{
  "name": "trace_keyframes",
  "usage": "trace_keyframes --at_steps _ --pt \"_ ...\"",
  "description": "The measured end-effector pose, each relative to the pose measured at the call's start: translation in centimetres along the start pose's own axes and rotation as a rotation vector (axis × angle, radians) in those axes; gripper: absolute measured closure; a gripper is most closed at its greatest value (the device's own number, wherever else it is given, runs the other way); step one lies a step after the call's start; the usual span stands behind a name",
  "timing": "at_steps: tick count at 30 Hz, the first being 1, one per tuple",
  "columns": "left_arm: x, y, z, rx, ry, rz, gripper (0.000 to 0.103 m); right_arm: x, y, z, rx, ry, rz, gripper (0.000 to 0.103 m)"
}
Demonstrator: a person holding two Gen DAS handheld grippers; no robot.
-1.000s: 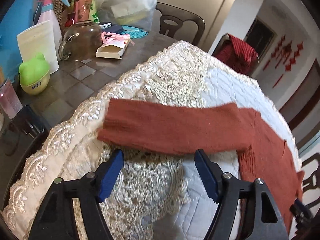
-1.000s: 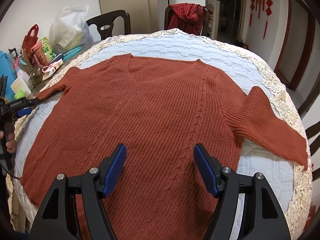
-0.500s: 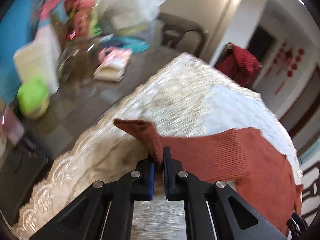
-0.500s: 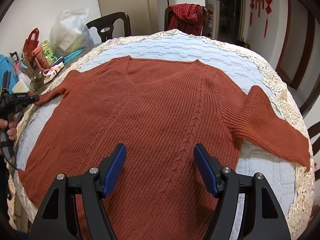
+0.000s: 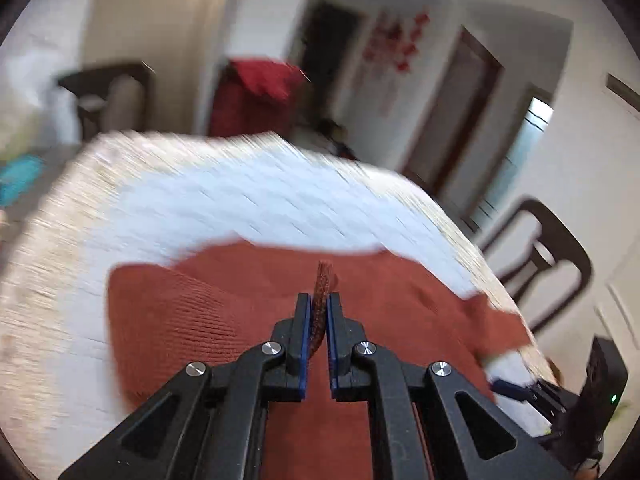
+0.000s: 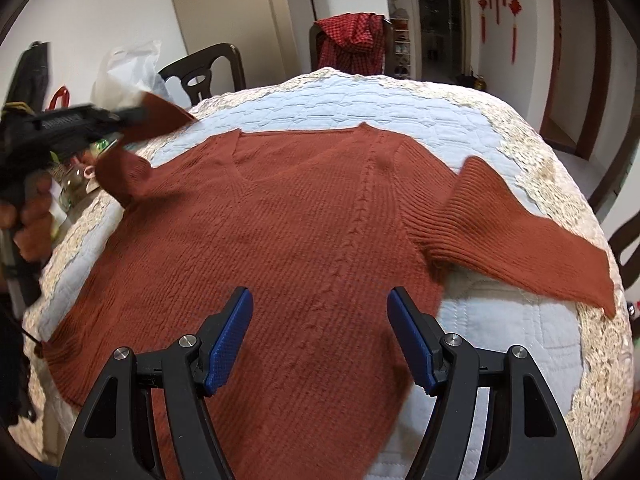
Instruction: Fold small clothes
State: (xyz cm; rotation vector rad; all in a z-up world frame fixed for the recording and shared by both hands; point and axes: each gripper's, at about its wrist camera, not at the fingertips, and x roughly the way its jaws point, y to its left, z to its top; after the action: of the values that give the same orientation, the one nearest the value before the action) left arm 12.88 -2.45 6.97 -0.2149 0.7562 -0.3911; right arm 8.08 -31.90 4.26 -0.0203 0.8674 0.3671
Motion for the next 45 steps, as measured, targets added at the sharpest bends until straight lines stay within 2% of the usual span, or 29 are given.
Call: trace_keyframes --at_steps 3,4,6,8,11,14,16,19,22,25,27,29,30,33,35,39,41,45 --pt "1.7 -0.9 -1.2 0.008 0.068 -0.028 0.092 -0.3 -0.7 0.1 0.028 0.0 0.006 0.033" --pt "1.6 -1.1 -1.5 0.007 0.073 -0.042 0.085 -0.4 -0.9 0.1 0.035 -0.002 0.01 0.033" --pt "0.2 -0.7 -1.7 -0.002 0.05 -0.05 0.071 -0.6 -1.1 0.5 0.048 -0.007 0.023 0.033" --pt "-2.0 0.3 -1.9 -0.015 0.003 -0.037 0.068 -0.4 -1.2 1.1 0.068 -0.002 0.054 0.033" --pt "-5.0 2.9 -2.4 -0.044 -0.049 0.065 0.068 0.2 -0.7 2.4 0.095 0.009 0.124 0.033" --pt "-5.9 5.7 -2.9 -0.061 -0.049 0.194 0.068 1.2 0.6 4.1 0.098 0.017 0.176 0.034" --pt "-6.1 7.5 -3.4 -0.095 -0.033 0.242 0.068 2.5 1.8 5.5 0.074 0.026 0.201 0.042" --pt "-5.6 8.7 -3.6 -0.126 -0.021 0.268 0.068 5.4 3.2 7.3 0.056 0.069 0.223 0.053" --pt "-4.6 9.2 -3.5 -0.129 -0.012 0.252 0.068 8.6 4.5 8.7 0.041 0.128 0.239 0.057" --pt "-3.2 9.4 -3.7 -0.122 0.005 0.229 0.07 11.1 5.7 9.4 0.018 0.18 0.241 0.073" --pt "-2.6 9.3 -3.9 -0.113 0.015 0.208 0.077 12.2 6.1 9.4 0.001 0.201 0.245 0.088" --pt "-1.7 9.4 -4.2 -0.109 0.036 0.202 0.079 12.7 6.0 9.5 0.008 0.205 0.244 0.094" --pt "-1.4 9.4 -4.3 -0.102 0.046 0.202 0.08 12.5 5.8 9.6 0.023 0.198 0.254 0.095" --pt "-0.7 9.5 -4.8 -0.082 0.064 0.21 0.08 10.3 4.2 10.1 0.067 0.101 0.25 0.095" --pt "-0.4 9.6 -5.0 -0.078 0.067 0.205 0.08 10.2 2.9 10.0 0.112 0.098 0.252 0.095" --pt "-0.7 9.3 -5.1 -0.065 0.064 0.207 0.08 11.4 1.8 8.9 0.14 0.153 0.246 0.095" --pt "-1.2 9.4 -5.1 -0.071 0.06 0.202 0.08 11.0 1.4 9.0 0.159 0.136 0.257 0.093" --pt "-2.6 9.6 -4.3 -0.076 0.019 0.208 0.08 9.5 1.2 10.0 0.136 0.069 0.204 0.092"
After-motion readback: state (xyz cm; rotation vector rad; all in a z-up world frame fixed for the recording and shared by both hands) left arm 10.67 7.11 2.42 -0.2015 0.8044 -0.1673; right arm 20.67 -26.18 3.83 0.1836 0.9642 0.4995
